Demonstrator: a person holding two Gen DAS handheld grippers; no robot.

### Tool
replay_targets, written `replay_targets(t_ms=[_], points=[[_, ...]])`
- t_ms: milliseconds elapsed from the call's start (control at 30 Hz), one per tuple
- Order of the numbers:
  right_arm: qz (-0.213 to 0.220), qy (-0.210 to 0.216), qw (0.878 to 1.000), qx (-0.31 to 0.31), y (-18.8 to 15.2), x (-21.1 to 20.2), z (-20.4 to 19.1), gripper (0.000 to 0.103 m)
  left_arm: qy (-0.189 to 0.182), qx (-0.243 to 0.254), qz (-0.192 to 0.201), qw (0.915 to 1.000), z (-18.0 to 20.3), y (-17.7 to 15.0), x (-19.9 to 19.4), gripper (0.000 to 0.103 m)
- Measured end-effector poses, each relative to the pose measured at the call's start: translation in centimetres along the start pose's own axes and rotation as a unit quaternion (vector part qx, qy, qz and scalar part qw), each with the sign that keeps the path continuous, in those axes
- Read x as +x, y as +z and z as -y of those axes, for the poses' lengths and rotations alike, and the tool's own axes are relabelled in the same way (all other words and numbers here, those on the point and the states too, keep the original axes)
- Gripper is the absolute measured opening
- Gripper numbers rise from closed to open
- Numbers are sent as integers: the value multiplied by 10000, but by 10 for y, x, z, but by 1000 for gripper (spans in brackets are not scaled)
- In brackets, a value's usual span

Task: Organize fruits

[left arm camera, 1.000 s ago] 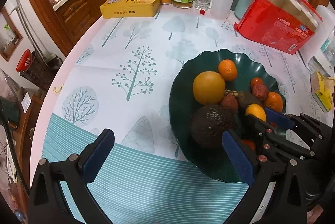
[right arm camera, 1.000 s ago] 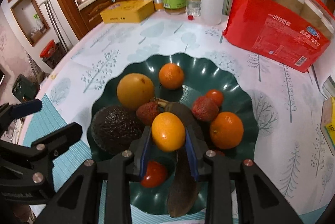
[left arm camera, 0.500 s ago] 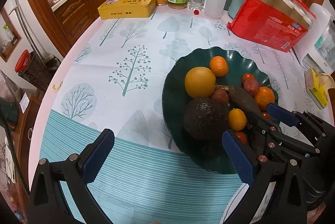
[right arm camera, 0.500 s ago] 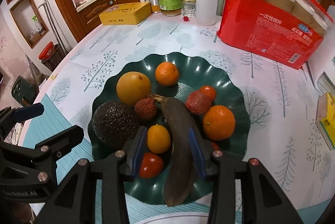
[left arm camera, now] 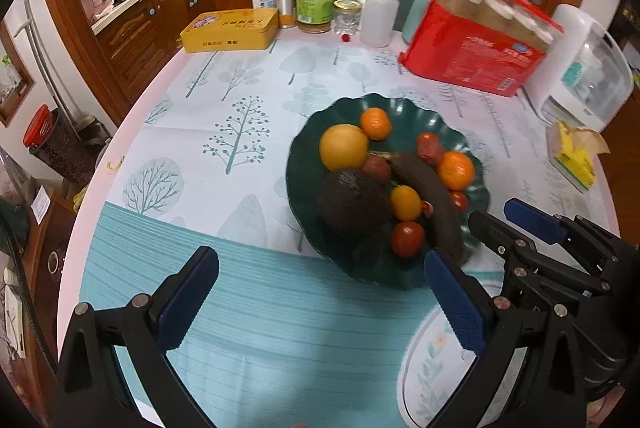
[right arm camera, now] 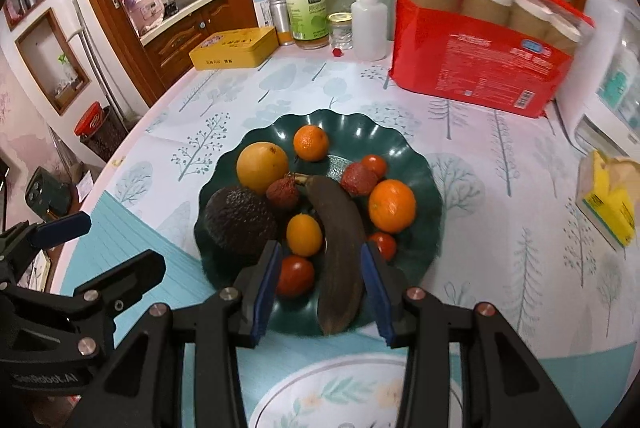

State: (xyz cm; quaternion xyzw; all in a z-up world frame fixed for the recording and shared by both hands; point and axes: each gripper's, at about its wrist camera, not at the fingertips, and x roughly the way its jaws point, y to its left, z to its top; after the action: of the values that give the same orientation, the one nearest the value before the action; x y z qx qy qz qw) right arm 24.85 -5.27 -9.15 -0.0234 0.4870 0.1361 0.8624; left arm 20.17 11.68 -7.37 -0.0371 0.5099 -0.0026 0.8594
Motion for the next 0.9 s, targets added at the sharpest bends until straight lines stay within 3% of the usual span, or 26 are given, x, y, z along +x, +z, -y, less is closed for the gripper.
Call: replay_targets(t_ms=[500, 700, 900], points=[[147, -391, 9985, 351, -84, -95, 1, 42, -522, 514, 244, 9970, 37, -79, -82, 102], [233, -642, 9948, 754, -121, -130, 3, 44, -620, 623, 321, 9956, 48, -109, -105, 102], [465, -874, 9869, 1272, -137, -163, 10, 48, -596, 734, 396, 9947, 58, -124, -119, 102]])
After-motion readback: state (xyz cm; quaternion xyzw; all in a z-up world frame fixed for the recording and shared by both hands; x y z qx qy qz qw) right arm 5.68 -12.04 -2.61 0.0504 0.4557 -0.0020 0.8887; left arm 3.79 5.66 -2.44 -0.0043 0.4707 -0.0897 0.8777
